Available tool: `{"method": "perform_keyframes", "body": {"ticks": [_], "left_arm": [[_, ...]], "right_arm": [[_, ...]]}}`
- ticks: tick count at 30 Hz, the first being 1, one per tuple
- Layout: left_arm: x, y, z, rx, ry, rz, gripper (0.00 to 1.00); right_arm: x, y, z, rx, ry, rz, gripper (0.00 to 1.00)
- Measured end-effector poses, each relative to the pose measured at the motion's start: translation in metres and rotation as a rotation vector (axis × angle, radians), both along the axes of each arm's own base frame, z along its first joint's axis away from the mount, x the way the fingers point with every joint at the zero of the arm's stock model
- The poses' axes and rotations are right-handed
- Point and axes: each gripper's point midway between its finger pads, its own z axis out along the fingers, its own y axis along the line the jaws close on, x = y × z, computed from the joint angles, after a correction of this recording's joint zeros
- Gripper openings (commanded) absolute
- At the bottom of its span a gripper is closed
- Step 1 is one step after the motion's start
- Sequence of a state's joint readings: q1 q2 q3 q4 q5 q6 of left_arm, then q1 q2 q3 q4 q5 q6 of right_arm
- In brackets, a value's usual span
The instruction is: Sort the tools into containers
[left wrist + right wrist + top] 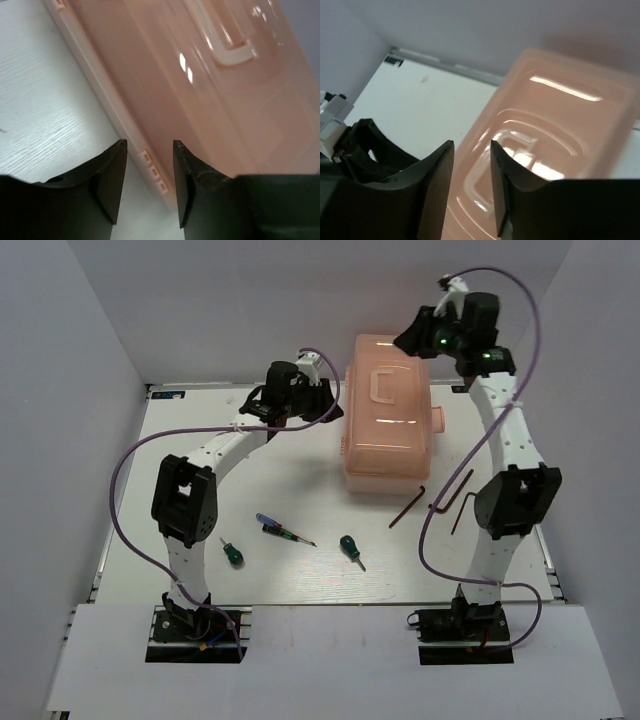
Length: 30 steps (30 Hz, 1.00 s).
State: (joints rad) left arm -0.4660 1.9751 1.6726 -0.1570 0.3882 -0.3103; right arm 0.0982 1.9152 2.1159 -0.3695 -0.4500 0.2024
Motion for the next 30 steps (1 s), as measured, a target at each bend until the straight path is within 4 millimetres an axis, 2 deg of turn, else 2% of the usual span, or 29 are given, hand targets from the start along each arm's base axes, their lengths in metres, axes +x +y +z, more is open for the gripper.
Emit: {"method": "perform_keyframes", "body": {"ticks": [2,5,7,9,13,20,30], "left_arm": [[-0.003,-0.005,-0.001,-0.003,-0.006,-0.013,0.66],[-0.007,-0.010,-0.005,-0.016,-0.007,-0.020,0.69],[-0.010,-0.011,-0.011,-0.016,0.001,-0.023,0.69],[-0.011,-0.012,-0.015,-0.018,0.007,-0.025,0.69],[-0.010,-0.016,-0.009,-0.037,-0.014,-0.029,0.70],[-0.007,-0.017,-0.005,-0.062,-0.037,-0.024,0.70],[-0.004,-0.019,0.001,-0.082,-0.059,-0.023,0.70]], "right_arm": [[-0.004,0.032,-0.023,0.007,0.071,0.050,0.54],[-0.011,0.075,-0.059,-0.004,0.163,0.105,0.56],[-0.016,0.094,-0.079,-0.016,0.217,0.112,0.56],[-0.021,0.103,-0.094,-0.035,0.264,0.085,0.56],[-0.020,0.104,-0.104,-0.069,0.289,-0.012,0.56],[-0.014,0.087,-0.116,-0.111,0.323,-0.165,0.55],[-0.011,0.070,-0.127,-0.139,0.352,-0.269,0.54]]}}
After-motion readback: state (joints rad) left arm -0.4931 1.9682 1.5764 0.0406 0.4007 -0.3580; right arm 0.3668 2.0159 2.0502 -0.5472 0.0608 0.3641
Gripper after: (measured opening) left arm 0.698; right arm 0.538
